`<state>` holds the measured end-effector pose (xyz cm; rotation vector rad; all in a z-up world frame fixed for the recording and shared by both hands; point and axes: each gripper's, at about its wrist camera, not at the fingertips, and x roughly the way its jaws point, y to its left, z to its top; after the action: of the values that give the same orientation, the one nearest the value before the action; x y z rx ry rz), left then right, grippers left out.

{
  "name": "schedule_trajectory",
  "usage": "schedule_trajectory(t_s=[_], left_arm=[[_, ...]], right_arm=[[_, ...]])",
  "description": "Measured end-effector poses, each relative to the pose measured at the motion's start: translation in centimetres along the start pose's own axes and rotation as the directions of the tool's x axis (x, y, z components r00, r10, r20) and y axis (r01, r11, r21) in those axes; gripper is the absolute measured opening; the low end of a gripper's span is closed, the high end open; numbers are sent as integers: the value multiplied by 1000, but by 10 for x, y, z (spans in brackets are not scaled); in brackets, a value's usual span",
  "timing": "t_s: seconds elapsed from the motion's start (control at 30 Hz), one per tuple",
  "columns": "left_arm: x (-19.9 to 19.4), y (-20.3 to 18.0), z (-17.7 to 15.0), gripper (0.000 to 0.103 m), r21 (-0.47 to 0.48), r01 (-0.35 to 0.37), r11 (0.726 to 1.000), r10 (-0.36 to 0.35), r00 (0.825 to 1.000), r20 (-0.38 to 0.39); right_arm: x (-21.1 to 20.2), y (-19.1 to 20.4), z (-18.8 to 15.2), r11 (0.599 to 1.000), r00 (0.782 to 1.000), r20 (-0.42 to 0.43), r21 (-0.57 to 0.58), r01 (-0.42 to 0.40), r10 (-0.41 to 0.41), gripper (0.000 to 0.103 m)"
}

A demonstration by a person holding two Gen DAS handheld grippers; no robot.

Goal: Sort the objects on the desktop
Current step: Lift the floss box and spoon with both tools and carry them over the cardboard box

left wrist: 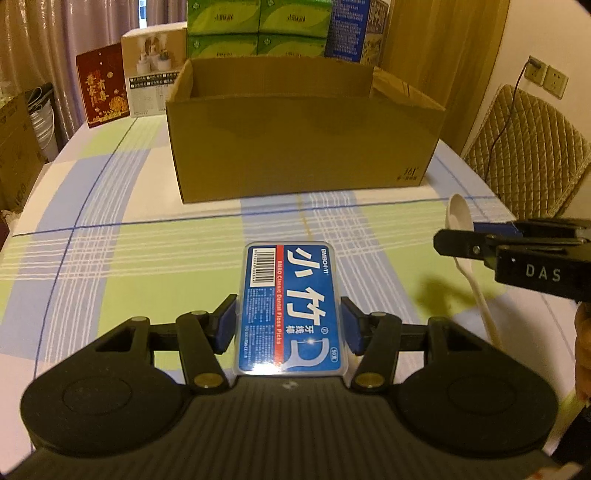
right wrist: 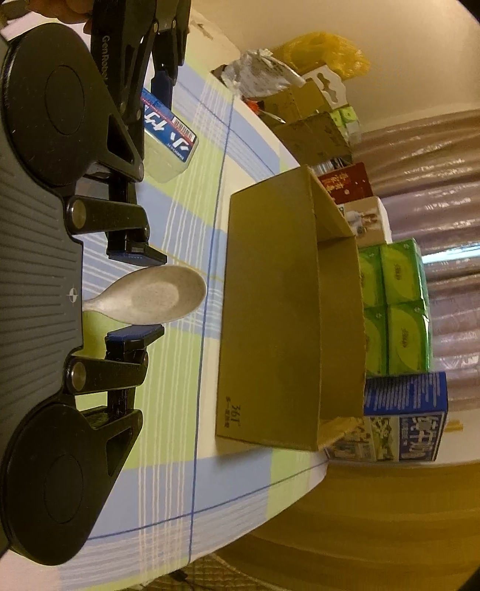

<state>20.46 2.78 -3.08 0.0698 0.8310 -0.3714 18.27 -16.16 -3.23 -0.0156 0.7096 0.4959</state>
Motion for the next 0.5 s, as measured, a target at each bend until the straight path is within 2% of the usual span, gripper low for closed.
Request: schedule_trajectory(t_s=[0.5], left_arm=[[-61,-19,48,52,15,-39,999,38,998,42]], right_arm=[[-64,0,54,1000,997,71,24,-2,1,31]])
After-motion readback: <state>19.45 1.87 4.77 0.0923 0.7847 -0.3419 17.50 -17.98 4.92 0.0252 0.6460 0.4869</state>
